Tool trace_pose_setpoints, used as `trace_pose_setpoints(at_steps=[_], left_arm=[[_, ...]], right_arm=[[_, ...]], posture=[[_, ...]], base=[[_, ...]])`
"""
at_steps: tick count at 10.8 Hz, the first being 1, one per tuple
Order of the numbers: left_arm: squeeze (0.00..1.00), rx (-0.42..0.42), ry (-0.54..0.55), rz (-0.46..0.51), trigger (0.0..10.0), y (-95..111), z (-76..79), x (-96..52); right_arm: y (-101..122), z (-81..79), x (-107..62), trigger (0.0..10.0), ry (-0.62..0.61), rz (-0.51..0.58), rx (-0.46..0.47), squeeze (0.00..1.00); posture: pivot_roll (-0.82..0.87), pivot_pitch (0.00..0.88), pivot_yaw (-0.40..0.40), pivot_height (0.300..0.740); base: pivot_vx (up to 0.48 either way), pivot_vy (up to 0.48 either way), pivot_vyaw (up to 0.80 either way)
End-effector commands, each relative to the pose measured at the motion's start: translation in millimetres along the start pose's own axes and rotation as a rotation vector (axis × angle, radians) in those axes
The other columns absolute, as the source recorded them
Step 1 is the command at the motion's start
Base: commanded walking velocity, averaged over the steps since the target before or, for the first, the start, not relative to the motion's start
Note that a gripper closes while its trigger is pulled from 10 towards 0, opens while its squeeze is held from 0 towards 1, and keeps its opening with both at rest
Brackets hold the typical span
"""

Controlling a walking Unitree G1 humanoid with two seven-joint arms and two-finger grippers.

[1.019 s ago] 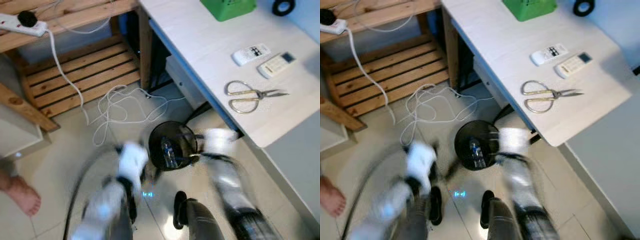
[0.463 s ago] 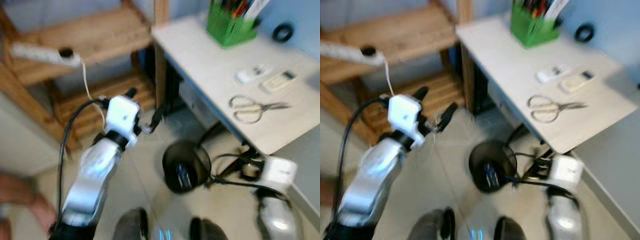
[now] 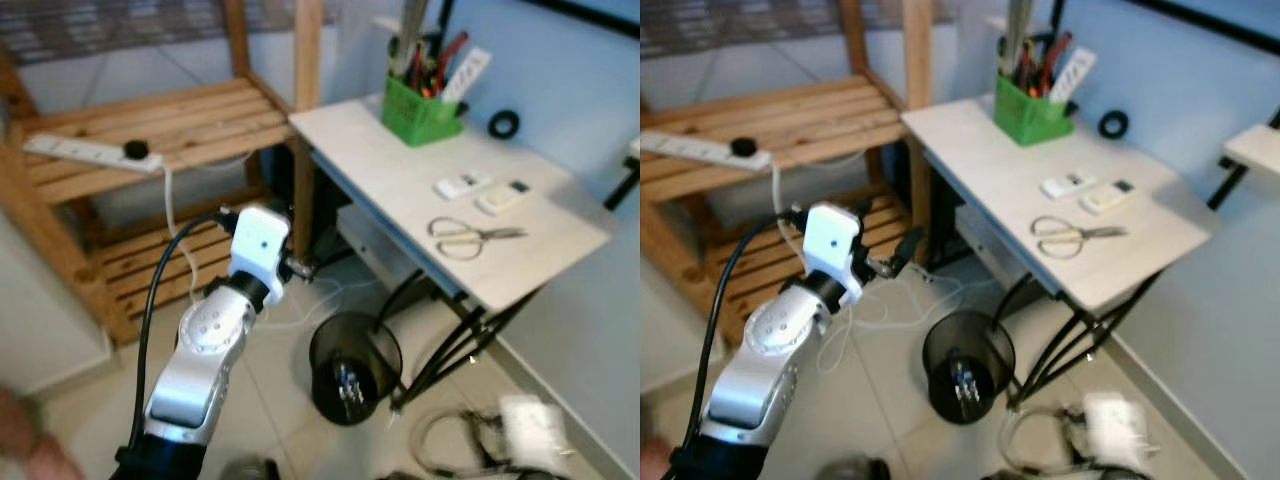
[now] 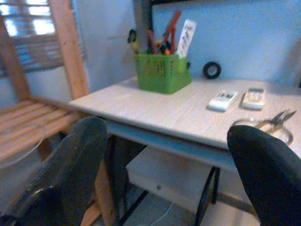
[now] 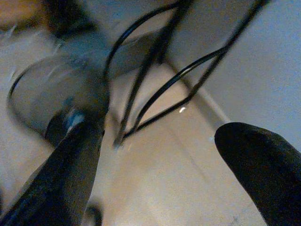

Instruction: Clean up the room

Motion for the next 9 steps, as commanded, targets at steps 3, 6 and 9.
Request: trace_pose_setpoints(at_steps=[3,6,9], left_arm=[[0.0,0.02,0.033,0.01,10.0,2.2,-7.5,-1.4],[0.0,0.026,0.049,-0.009,10.0,-7.2,-10.4,10.4],[0.0,-0.021,0.081,-0.024,10.0,-14.4,-16.1,18.3]], right_arm=[[113.9,-23.6,-13.9,10.0,0.034,0.45,0.092,0.0],[137.6,-30.7,-10.5,10.0,0.0,0.535,0.161,0.0],[156.1,-37.8,-1.5,10.0,-0.012,0.574,0.294,0.0]], posture=[[0.04,0.038,-0.012,0.736],[0.02,0.009,0.005,0.736],[0.0,0.0,0.03,0.736]], base=[[0.0,0.0,0.0],[0.0,0.0,0.0],[0.0,0.0,0.0]])
Point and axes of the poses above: a point about 5 cm out from each wrist's last joint towards the gripper, its own x axis pointing out of the wrist towards the gripper, its own y axis along the axis of the wrist's last joint, z = x × y, the point moved 3 cm from there along x, pointing out of the wrist towards the gripper, and after that the axes turned 15 degrees about x, right-handed, at the moved point
